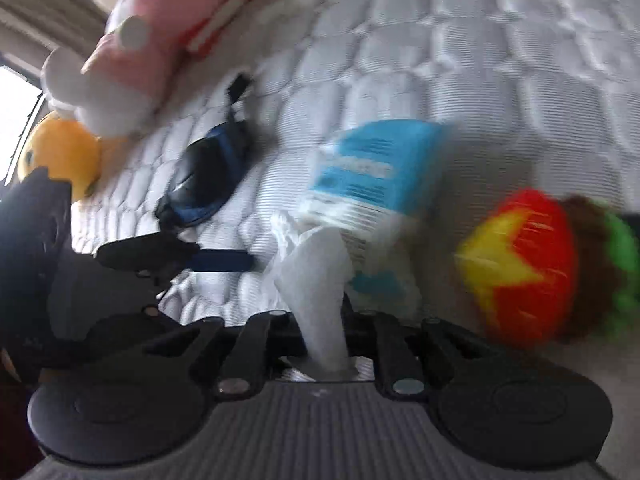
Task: Organize soft objects
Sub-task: 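Grasp the wet-wipe packet with the left gripper while the right gripper wipes it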
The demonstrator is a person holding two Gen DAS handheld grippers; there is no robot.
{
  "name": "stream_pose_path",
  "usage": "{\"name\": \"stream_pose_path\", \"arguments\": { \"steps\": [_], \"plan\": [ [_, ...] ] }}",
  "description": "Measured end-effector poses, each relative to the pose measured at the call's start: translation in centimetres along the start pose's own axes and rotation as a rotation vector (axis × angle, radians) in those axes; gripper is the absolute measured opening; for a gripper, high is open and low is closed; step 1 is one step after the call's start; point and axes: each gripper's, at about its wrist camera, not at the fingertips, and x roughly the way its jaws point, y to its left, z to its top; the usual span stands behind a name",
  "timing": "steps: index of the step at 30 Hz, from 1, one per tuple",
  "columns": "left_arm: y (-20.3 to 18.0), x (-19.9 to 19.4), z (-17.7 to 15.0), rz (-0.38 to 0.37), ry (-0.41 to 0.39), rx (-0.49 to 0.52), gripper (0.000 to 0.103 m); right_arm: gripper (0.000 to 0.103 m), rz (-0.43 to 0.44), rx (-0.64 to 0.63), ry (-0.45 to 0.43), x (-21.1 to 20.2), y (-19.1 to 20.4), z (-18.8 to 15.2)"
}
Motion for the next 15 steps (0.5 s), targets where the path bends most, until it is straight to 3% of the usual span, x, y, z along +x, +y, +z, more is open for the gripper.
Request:
{"name": "stream_pose_path", "arguments": {
  "steps": [2,7,11,15],
  "plan": [
    [-0.1,-0.3,0.0,-0.001,-0.026,0.006,0.103,0.017,0.003,0.022,-0.08,-2.3,-0.8,0.3],
    [-0.5,-1.4,1.2,-0.094,-0.095,-0.034,0.103,0.017,0.059,0.133,-0.319,-7.1,-3.5,1.7],
    [-1.2,-1.6,4.0,-0.043,-0.152,-0.041,0.103,0.017,0.056,0.163,-0.366,-8.0,-4.9,1.8],
    [-1.8,1.1,7.9,0.02,-0.052,-0.046,0.103,0.017,0.042,0.18,-0.376,-8.0,-5.9,1.9]
  ]
}}
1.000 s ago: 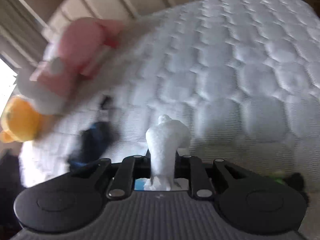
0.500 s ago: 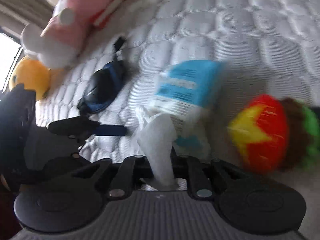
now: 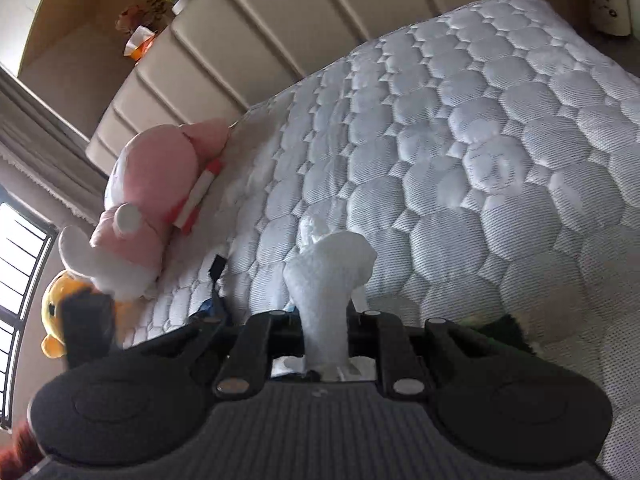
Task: Organize soft objects
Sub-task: 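Grasp the wet-wipe packet with the left gripper while the right gripper wipes it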
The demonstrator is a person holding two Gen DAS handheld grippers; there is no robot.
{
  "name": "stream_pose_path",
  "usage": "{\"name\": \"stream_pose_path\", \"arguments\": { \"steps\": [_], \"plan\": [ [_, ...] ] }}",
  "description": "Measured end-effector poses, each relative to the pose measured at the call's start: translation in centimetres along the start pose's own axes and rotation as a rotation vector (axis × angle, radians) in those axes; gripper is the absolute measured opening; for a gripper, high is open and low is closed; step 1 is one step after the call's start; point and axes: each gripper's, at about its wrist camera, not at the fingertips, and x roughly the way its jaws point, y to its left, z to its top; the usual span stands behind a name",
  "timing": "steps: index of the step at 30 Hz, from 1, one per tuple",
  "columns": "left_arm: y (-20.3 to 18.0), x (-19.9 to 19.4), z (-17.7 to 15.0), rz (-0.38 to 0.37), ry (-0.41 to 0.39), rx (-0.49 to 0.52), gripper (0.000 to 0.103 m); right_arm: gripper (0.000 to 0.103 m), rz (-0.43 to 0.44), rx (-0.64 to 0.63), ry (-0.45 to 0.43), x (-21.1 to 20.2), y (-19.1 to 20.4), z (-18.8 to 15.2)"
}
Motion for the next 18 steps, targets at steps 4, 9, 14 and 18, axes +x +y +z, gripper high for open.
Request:
{"name": "stream_pose_path", "arguments": {
  "steps": [4,9,14,18],
  "plan": [
    [-1.4,2.5,1.4,0.076,0.049,0.077,0.102,0.017,-0.006,-0.011,-0.023,-0.1,-0.7,0.4],
    [-4.2,0.4,0.2,0.162,-0.104,0.32,0.063,0.016,0.044,0.005,-0.045,-0.8,-0.9,0.6],
    [-7.8,-2.9,-4.5,0.294,-0.316,0.658,0.063,0.013,0.29,0.084,0.005,-0.2,-0.5,0.3],
    [-8.4,-3.9,-7.2,0.31,-0.414,0.681,0.063,0.013,0.339,0.09,0.106,1.8,0.8,-0.6]
  ]
}}
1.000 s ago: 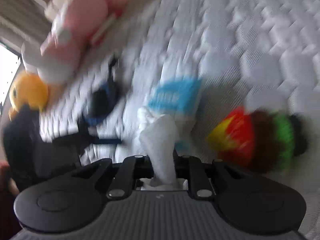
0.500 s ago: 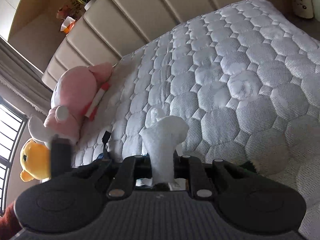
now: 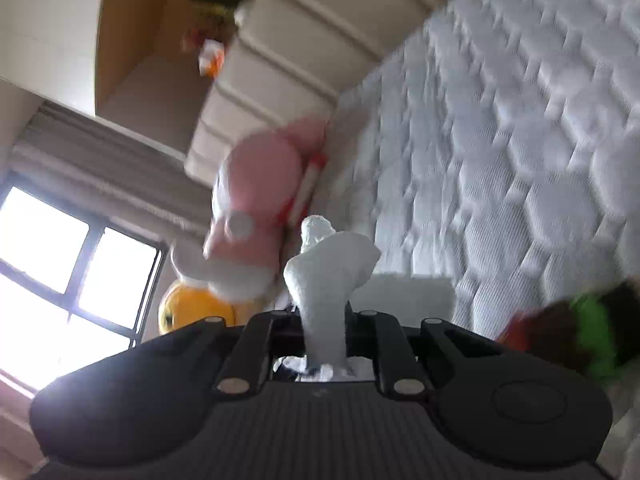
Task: Organize soft objects
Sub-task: 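Grasp the wet-wipe packet with the left gripper while the right gripper wipes it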
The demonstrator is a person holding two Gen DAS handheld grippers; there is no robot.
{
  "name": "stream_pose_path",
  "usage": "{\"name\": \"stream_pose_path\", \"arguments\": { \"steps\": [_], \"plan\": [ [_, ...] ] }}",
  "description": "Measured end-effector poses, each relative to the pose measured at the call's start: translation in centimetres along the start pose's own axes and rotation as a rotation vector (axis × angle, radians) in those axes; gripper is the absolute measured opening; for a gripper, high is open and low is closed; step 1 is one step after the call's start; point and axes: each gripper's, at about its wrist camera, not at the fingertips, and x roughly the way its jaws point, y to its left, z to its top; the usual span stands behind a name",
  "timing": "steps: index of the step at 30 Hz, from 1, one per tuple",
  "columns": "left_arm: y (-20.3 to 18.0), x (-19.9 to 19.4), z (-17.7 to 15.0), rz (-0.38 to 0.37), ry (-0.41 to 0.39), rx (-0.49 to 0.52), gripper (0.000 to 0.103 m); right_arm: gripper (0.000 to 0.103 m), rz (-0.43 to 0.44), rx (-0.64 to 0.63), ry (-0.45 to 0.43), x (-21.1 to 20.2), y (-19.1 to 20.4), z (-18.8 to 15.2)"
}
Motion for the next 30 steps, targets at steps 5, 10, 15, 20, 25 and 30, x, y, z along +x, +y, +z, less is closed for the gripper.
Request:
{"name": "stream_pose_path", "arguments": {
  "steps": [5,10,15,20,25,30],
  "plan": [
    [1.6,-0.6,-0.8,-0.041,0.008,-0.146,0.063,0.013,-0.194,0.0,-0.005,0.2,-1.1,0.1],
    [4.7,-1.4,-0.8,-0.107,-0.034,-0.363,0.062,0.014,-0.331,-0.026,-0.064,-0.8,-1.5,0.6],
    [3.6,-0.2,1.0,-0.041,-0.144,-0.269,0.066,0.014,-0.33,0.006,-0.105,-1.8,-2.3,0.9],
    [-1.0,1.7,-0.8,0.113,-0.066,0.188,0.066,0.016,-0.343,-0.033,-0.107,-1.5,-1.8,0.9],
    [-4.2,1.7,-2.5,0.092,-0.063,0.399,0.076,0.016,-0.331,-0.084,-0.082,-1.0,-0.9,0.6],
    [-6.4,0.8,-3.4,0.022,-0.063,0.442,0.085,0.016,-0.19,-0.085,-0.031,-0.4,0.0,-0.4]
  ]
}}
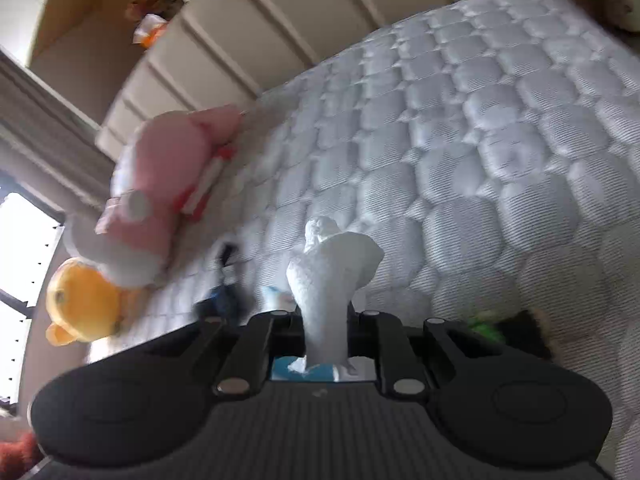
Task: Organize soft objects
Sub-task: 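Grasp the wet-wipe packet with the left gripper while the right gripper wipes it, then wipe the tissue in the right gripper over the packet held by the left gripper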
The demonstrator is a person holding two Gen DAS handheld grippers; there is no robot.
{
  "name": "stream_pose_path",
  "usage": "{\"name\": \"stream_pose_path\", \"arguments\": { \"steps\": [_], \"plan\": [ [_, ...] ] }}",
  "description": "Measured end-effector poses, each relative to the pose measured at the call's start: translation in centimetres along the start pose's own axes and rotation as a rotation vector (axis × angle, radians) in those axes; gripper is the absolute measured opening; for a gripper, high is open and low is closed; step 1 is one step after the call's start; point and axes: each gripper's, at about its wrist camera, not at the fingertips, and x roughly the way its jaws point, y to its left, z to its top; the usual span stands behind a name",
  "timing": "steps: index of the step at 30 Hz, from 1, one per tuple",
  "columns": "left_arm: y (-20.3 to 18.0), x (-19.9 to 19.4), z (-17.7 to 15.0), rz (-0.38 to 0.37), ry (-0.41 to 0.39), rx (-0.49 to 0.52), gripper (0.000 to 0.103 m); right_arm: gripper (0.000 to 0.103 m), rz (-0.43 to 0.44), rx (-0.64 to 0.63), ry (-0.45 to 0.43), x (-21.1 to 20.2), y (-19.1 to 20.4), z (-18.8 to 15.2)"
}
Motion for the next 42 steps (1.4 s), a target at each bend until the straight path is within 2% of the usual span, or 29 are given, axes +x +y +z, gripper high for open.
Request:
{"name": "stream_pose_path", "arguments": {
  "steps": [2,4,7,11,16,20,23,25,26,27,28,31,32,35,36,38,42],
  "plan": [
    [-0.4,-0.6,0.0,-0.017,0.001,-0.001,0.087,0.016,0.115,0.038,0.047,0.8,0.3,-0.3],
    [-0.3,-1.0,0.0,-0.044,0.009,-0.029,0.091,0.016,0.145,0.043,0.116,2.2,0.9,-0.9],
    [-0.2,-2.5,0.0,-0.093,0.025,-0.119,0.093,0.015,0.002,-0.062,0.188,3.9,1.7,-2.0],
    [2.0,-3.2,-0.3,-0.16,0.033,-0.274,0.093,0.016,-0.143,-0.063,0.244,5.0,0.7,-2.6],
    [5.7,-3.5,-1.4,-0.201,0.062,-0.486,0.098,0.016,-0.165,-0.097,0.266,5.5,1.2,-3.0],
    [6.7,-1.8,-3.0,-0.317,0.212,-0.531,0.1,0.016,-0.172,-0.127,0.212,4.8,1.5,-3.0],
    [6.4,-1.7,-3.9,-0.357,0.252,-0.557,0.101,0.016,-0.012,-0.076,0.187,4.0,1.7,-2.6],
    [6.2,-1.9,-4.3,-0.381,0.26,-0.568,0.103,0.016,0.134,-0.048,0.225,4.4,2.4,-2.8],
    [6.0,-1.8,-4.3,-0.394,0.261,-0.568,0.103,0.016,0.176,-0.052,0.249,4.8,3.1,-3.2],
    [5.9,-1.7,-4.4,-0.404,0.261,-0.571,0.103,0.016,0.173,-0.078,0.272,5.4,3.7,-3.7],
    [5.9,-1.7,-4.5,-0.412,0.262,-0.575,0.103,0.016,0.159,-0.109,0.294,6.0,4.3,-4.2],
    [5.9,-1.6,-4.7,-0.416,0.253,-0.61,0.103,0.015,0.032,-0.187,0.353,8.0,4.7,-5.5],
    [5.9,-1.5,-4.8,-0.415,0.25,-0.626,0.103,0.008,0.016,-0.169,0.353,8.0,4.3,-5.4],
    [5.5,-1.6,-4.5,-0.392,0.226,-0.625,0.103,0.012,-0.031,-0.116,0.319,7.2,3.1,-4.6],
    [5.4,-1.8,-4.2,-0.383,0.208,-0.61,0.1,0.016,-0.079,-0.13,0.292,6.8,2.9,-4.3],
    [5.5,-1.4,-3.4,-0.361,0.177,-0.579,0.093,0.016,-0.167,-0.16,0.247,6.3,2.3,-3.8],
    [5.7,-0.7,-1.8,-0.265,0.133,-0.561,0.087,0.016,-0.168,-0.105,0.186,5.2,1.1,-2.6]
  ]
}}
